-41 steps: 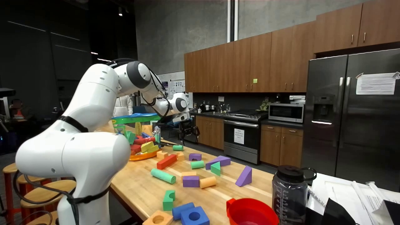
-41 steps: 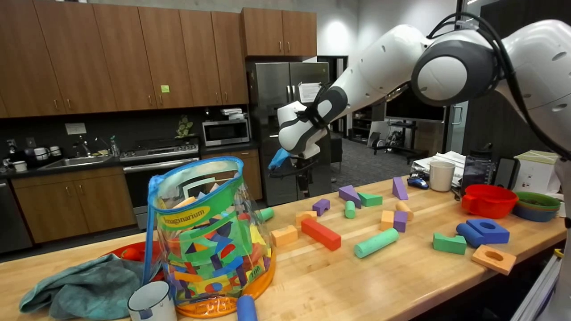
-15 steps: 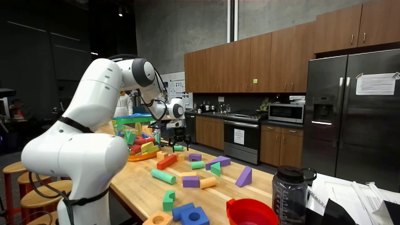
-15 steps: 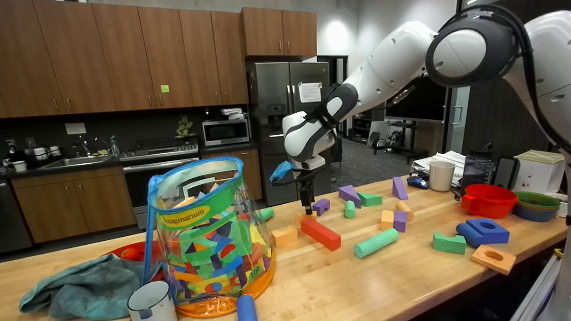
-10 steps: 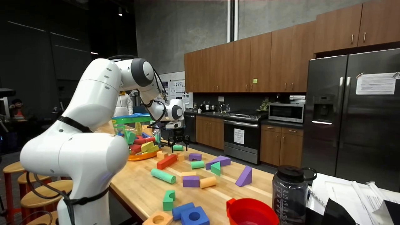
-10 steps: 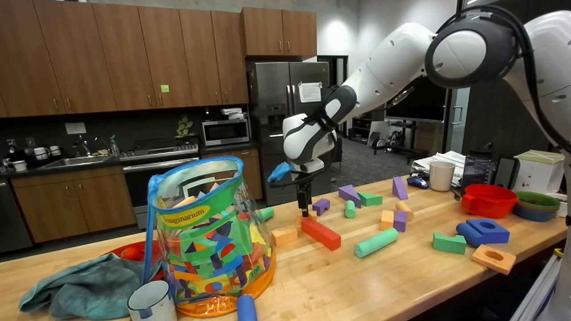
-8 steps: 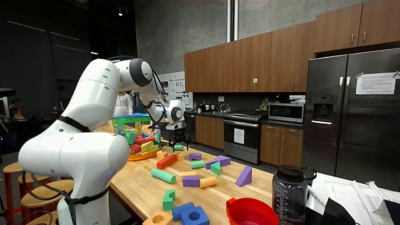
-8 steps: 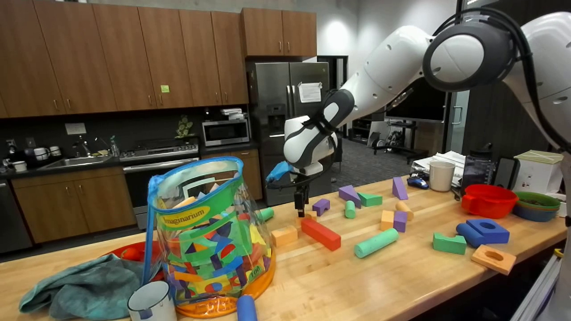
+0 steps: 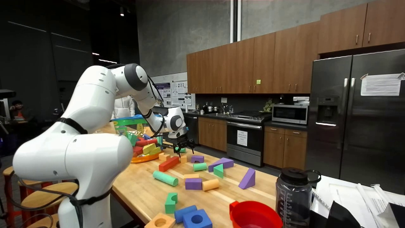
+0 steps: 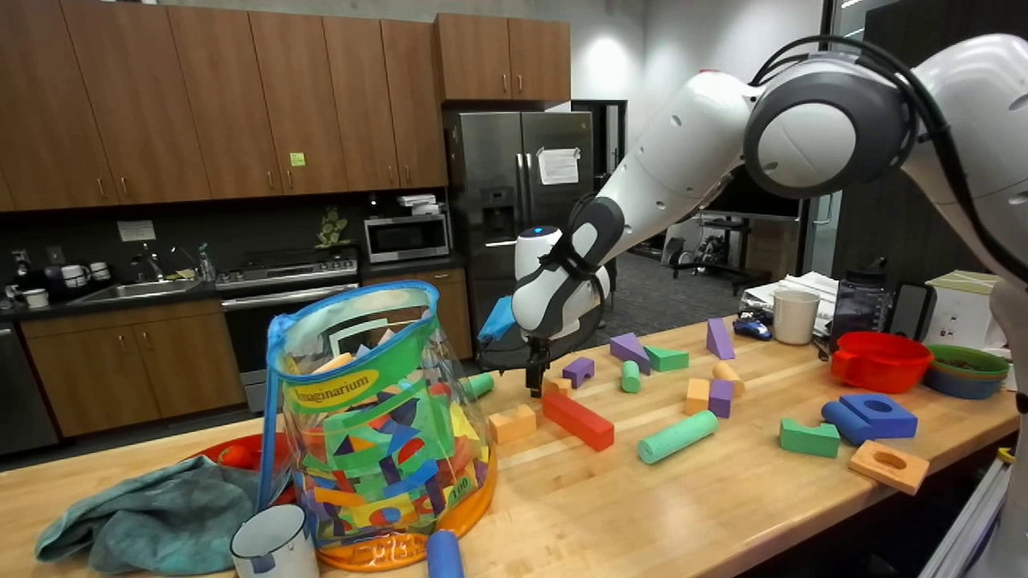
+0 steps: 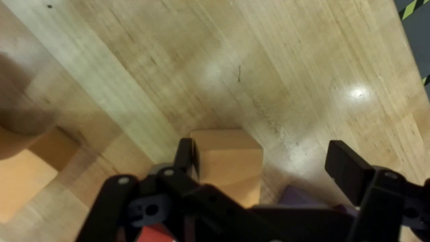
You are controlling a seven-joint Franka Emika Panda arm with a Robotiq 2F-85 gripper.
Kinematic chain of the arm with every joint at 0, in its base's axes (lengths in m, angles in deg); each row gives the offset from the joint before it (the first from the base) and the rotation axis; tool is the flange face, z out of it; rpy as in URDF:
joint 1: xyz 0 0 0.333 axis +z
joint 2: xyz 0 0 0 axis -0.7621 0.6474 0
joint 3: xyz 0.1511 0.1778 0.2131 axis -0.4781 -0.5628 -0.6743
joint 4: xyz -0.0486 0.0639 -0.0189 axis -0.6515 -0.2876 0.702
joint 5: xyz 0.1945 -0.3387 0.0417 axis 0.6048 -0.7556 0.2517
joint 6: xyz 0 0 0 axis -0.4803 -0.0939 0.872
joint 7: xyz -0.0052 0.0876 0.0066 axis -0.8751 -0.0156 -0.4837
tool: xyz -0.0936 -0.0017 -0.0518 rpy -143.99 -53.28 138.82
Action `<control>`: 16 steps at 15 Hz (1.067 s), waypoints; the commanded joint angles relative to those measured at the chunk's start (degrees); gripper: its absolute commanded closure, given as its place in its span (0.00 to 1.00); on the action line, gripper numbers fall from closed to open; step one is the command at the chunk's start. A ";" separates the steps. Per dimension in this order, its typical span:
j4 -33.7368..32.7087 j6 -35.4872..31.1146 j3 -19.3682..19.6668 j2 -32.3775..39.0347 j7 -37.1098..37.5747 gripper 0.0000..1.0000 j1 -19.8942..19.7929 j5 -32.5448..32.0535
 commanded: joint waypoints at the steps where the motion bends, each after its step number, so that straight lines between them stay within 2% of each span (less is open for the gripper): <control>1: 1.39 -0.51 7.93 1.03 0.00 0.00 5.83 2.64; 6: 1.92 2.88 17.29 3.36 -0.01 0.00 11.98 4.75; 7: 2.26 3.69 18.15 3.56 -0.01 0.25 12.72 4.38; 9: 2.48 5.32 19.46 4.02 -0.01 0.31 14.09 4.19; 14: 2.76 7.17 20.39 4.81 0.00 0.70 15.97 3.71; 16: 2.93 7.40 20.25 4.81 -0.01 0.75 16.34 3.48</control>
